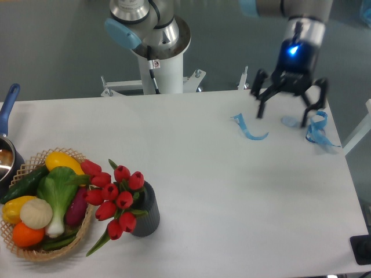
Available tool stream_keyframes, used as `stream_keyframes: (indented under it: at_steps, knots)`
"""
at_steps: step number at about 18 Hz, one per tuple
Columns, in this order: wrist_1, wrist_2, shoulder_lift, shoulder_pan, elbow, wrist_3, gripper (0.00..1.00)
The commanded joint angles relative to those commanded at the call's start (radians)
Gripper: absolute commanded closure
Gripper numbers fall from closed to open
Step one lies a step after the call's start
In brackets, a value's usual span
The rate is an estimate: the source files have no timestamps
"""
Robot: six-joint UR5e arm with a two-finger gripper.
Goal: Insert the flowers into the vase
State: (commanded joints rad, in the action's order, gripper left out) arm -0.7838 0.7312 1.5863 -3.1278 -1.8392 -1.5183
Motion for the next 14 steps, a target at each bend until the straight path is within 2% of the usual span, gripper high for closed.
stream_keyframes:
  at_steps: [3,6,8,11,14]
  knots:
    - [-0.035,0.172,-0.029,0.005,0.006,-0.135,0.0]
    - [-0.161,0.246,-0.034,-0.008,0.05,-0.265,0.0]
    - [-0.247,0.321,-0.034,-0.012,0.08,-0.417,0.0]
    - [-0.342,0.418,-0.035,-0.023,0.109,-0.6,0.0]
    - [-0.354,0.418,-0.037,-0.04,0.103,-0.619,0.0]
